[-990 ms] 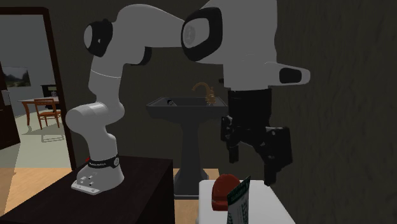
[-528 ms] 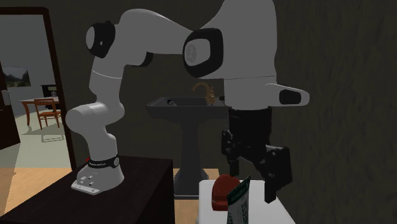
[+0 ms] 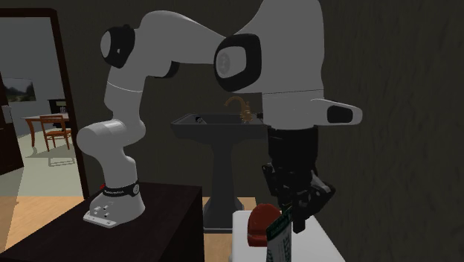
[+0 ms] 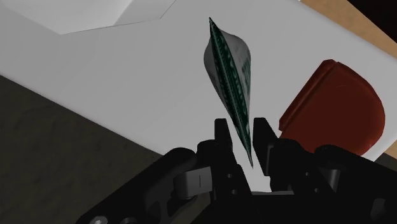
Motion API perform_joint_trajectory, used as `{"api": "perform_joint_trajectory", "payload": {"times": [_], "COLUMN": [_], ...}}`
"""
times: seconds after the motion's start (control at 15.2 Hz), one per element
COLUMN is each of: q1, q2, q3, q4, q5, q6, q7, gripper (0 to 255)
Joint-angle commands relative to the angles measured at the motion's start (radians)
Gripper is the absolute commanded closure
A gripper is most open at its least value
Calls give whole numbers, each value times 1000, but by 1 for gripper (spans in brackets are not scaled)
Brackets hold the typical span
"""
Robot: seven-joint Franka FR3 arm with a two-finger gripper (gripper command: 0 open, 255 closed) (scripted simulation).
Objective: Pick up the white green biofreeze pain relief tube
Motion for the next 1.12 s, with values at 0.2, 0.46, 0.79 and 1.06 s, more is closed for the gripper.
{"api": "perform_joint_trajectory", "payload": {"times": [0.2,0.46,0.79,1.06], "q1": [1,-1,-5,-10], "q2": [-9,-18,-23,-23], "q3": [-3,-6,-9,-11], "q4": [14,56,116,171], "q5": [-6,-12,-17,-19], "q6": [-23,-73,-137,-191], "q7": [3,9,15,18], "gripper": [255,255,255,255]}}
